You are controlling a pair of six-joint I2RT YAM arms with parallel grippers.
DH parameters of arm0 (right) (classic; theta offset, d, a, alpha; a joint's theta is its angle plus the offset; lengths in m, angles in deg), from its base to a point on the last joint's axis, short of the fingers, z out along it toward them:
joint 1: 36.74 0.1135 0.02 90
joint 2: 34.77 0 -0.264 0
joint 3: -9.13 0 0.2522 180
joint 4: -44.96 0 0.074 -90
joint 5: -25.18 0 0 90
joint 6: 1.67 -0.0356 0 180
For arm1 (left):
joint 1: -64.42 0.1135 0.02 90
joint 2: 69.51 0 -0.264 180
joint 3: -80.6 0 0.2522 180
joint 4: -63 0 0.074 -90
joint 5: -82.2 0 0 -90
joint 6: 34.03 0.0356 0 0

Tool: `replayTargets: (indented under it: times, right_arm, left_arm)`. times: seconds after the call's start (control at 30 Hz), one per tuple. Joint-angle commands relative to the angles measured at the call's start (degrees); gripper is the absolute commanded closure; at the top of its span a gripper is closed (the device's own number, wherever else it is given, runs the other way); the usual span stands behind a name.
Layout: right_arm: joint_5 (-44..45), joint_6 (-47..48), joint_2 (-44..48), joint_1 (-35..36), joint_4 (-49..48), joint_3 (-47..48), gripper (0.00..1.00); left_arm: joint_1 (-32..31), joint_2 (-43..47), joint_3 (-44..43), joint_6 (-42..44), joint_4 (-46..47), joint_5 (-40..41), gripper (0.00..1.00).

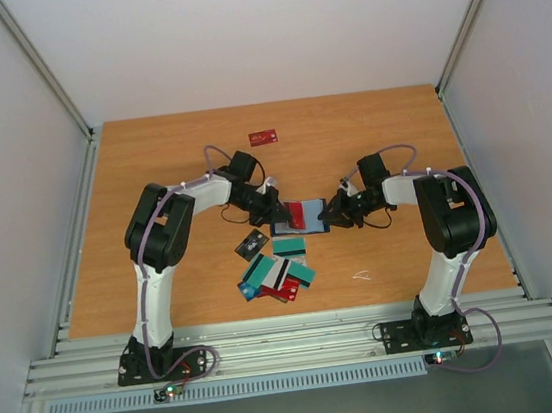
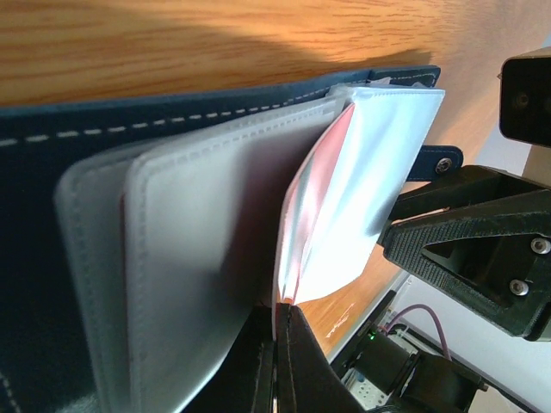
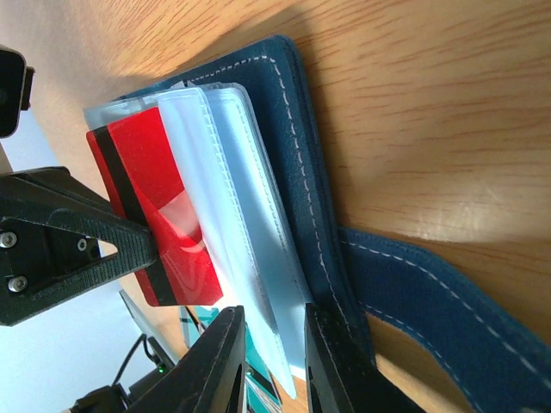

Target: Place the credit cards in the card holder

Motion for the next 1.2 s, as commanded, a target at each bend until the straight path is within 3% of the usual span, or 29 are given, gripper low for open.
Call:
replayTargets:
  times: [0.0,0.67,1.17]
  right_arm:
    - [1.10,0.65,0.27,0.05,1.81,-1.10,0.78]
    - [0.53,-0.81,0.22,0.06,0.31,-2.02,0.80]
    - [0.17,-2.01,-0.85,0.06,-1.76,-2.62,0.80]
  left_arm:
    - [-0.27,-0.25,2.14,-1.41,-0.20,5.58,1.00]
    - [-1.09,3.37,2.42,-6.67,-9.68,13.90,1.00]
    - [-1.57,1.59,0.83,-8.36,-9.32,11.86,1.00]
